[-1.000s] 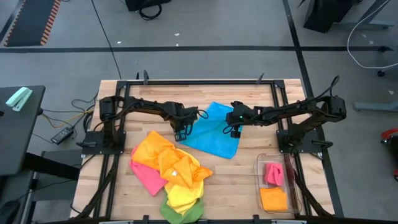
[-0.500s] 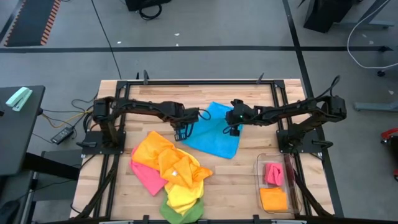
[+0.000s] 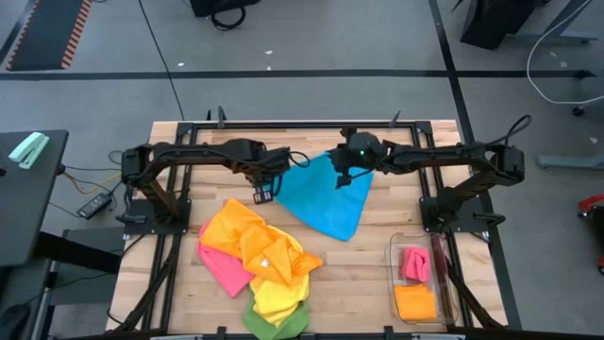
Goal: Fold microfiber towels
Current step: Fold the blue towel
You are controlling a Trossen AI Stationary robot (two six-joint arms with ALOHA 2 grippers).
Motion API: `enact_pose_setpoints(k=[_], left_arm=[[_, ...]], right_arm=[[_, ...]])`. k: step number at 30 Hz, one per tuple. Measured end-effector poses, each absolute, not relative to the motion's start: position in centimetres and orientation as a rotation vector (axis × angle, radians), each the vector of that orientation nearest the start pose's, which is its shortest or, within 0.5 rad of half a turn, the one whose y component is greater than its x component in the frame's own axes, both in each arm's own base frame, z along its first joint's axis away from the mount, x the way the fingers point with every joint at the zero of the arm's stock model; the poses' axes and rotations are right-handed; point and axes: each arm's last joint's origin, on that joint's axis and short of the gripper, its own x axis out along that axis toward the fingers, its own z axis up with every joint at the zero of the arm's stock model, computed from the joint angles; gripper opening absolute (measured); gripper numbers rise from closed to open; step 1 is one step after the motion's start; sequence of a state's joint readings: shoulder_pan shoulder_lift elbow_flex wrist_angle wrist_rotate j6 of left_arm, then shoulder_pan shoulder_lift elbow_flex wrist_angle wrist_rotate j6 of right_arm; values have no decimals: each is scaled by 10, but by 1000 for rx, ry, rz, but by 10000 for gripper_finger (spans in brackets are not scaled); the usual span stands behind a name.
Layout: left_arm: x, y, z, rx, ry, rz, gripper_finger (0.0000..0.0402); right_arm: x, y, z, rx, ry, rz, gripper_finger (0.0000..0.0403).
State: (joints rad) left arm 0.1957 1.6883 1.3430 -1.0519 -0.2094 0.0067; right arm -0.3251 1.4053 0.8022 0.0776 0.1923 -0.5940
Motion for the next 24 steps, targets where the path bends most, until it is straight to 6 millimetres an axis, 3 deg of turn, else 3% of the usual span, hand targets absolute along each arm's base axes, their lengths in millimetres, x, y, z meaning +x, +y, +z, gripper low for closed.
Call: enact_pose_setpoints(k=[8,16,24], left_arm=[[302,68,240,41,1501,299,5],[279,86,236,41,1570,331,5],[246,105,262,50,1524,430,6]], right_arm=[[292,-120,228,-495,659,-312,37],[331,-144,234,-532,699,-294,37],[368,-181,248,-597,657,-271,37]])
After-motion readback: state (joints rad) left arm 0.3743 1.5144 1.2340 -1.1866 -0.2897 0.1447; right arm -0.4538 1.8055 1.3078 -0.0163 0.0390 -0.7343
